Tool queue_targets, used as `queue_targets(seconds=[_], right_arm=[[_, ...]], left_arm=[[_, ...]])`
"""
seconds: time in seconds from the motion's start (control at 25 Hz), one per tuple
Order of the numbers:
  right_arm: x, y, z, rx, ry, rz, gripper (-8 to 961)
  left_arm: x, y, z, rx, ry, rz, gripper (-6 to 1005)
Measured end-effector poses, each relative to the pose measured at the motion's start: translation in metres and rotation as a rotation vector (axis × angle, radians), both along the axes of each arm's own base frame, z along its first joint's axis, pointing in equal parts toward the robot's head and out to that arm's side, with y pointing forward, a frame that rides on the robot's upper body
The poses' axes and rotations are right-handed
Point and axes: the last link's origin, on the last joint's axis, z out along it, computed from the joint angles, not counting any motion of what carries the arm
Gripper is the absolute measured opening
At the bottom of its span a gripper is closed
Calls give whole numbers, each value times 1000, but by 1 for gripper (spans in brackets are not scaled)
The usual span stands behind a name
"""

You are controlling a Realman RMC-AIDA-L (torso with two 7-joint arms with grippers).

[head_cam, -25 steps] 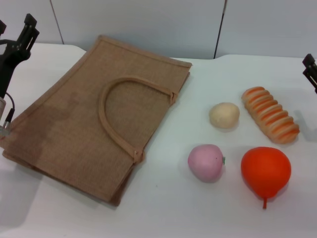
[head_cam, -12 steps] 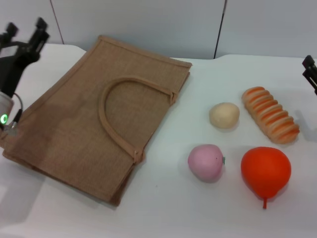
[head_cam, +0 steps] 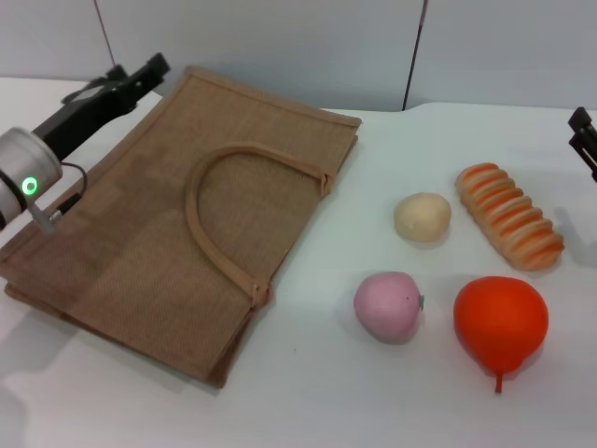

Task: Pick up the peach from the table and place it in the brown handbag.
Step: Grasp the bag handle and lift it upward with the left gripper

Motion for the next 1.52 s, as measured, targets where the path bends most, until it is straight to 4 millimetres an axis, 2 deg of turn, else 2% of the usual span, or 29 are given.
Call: queue_targets(seconds=[0.12,0.32,0.56,0.76,0.88,1.12,1.52], right_arm=[[0,0,0,0,0,-1,786],[1,0,0,0,-2,-2,786],[0,1,1,0,-2,-2,786],[0,1,1,0,-2,-1,785],[0,1,1,0,-2,-1,785],[0,1,1,0,-2,-1,785],[-1,2,1,0,-2,2,785]], left_arm=[[10,9,6,-138,-16,-1,856],[17,17,8,-261,8,35,856],[28,35,11,-413,164,180,856],[36,45,7,-463,275,242,856],[45,50,2,-484,401,253,856],[63,54,-23,-513,575,207,856],[61,53,-31,-519,608,203,855]])
